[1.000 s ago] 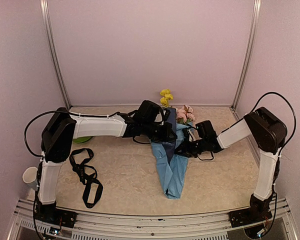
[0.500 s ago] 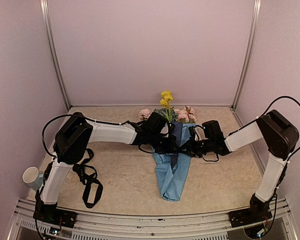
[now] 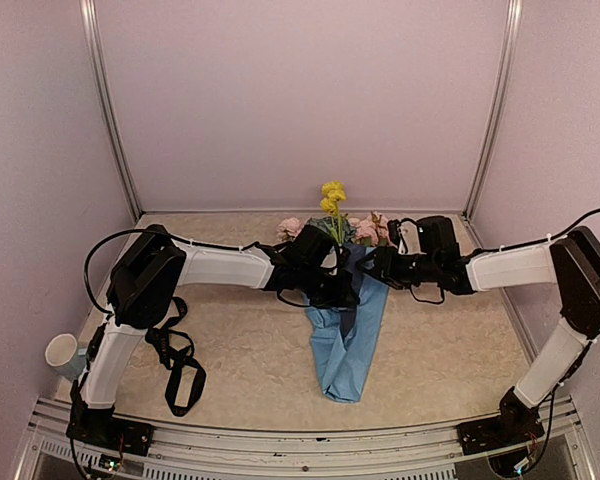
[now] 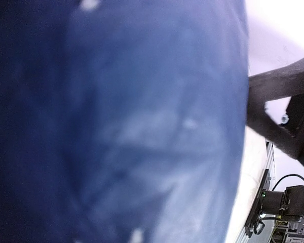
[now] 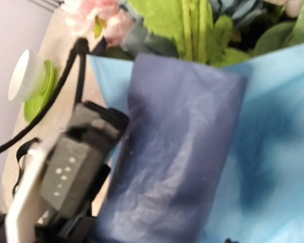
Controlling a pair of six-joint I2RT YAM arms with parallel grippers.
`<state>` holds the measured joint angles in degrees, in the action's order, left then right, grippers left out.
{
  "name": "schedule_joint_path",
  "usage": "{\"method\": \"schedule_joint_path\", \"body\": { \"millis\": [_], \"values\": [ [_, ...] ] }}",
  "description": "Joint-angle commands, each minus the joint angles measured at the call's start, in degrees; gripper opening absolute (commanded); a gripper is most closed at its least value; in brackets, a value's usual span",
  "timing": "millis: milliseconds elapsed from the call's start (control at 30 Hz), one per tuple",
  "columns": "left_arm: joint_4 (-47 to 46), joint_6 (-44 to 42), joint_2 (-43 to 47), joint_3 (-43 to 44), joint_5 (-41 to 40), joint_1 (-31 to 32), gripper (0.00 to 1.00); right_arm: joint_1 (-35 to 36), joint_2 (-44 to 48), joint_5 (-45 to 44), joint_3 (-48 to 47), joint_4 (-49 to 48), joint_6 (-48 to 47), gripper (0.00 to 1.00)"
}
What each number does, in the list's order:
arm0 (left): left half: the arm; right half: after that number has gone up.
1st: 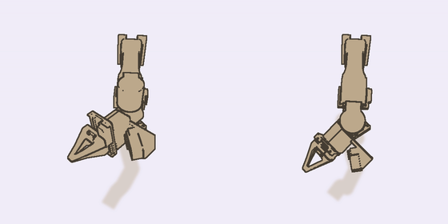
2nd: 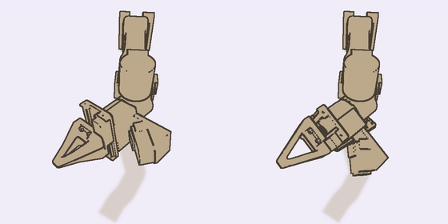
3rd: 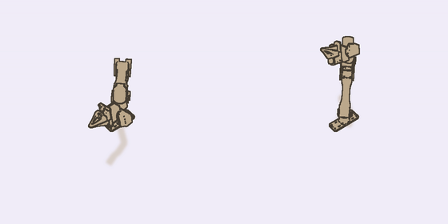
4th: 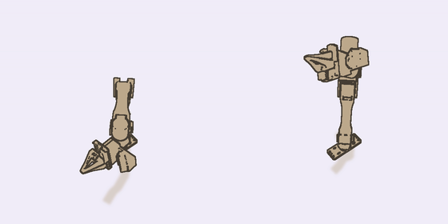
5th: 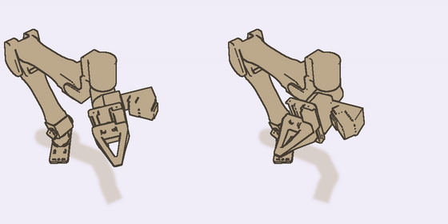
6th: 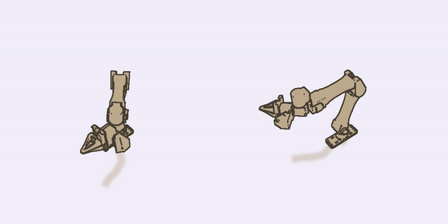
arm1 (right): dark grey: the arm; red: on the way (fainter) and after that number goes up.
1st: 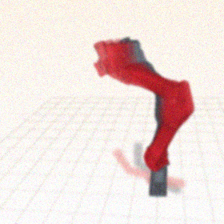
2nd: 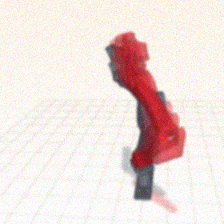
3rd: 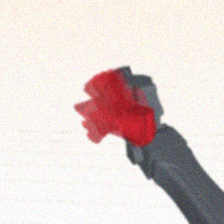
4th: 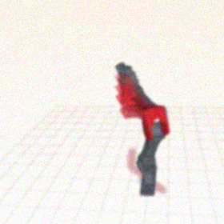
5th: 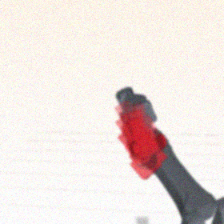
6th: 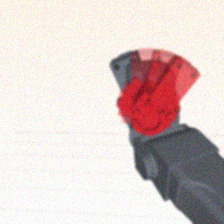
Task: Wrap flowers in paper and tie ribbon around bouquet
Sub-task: Fold the 2/3-folded wrapping paper at the center of the board, then pass from the left arm to the right
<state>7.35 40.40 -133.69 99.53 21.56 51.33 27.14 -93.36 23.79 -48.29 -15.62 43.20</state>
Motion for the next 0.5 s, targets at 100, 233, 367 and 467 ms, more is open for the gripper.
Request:
{"method": "schedule_joint_path", "body": {
  "millis": [100,233,367,467],
  "values": [
    [-0.78,-0.72,-0.55,-0.76,1.2,0.7,0.0,-0.33,-6.61,5.5,-4.45,0.94,-2.1,0.6],
    [-2.14,-0.46,-0.13,-2.03,1.66,0.54,0.02,-0.33,-9.16,10.11,-5.04,-2.73,-1.09,0.44],
    [-3.39,-0.17,0.37,-3.07,2.08,0.28,0.03,-0.39,-9.09,8.57,-4.42,-2.89,-0.69,0.09],
    [-4.06,-1.97,1.55,-3.5,1.5,0.41,0.16,-1.19,-9.1,7.13,-3.84,-2.66,-1.07,0.0]
  ]
}}
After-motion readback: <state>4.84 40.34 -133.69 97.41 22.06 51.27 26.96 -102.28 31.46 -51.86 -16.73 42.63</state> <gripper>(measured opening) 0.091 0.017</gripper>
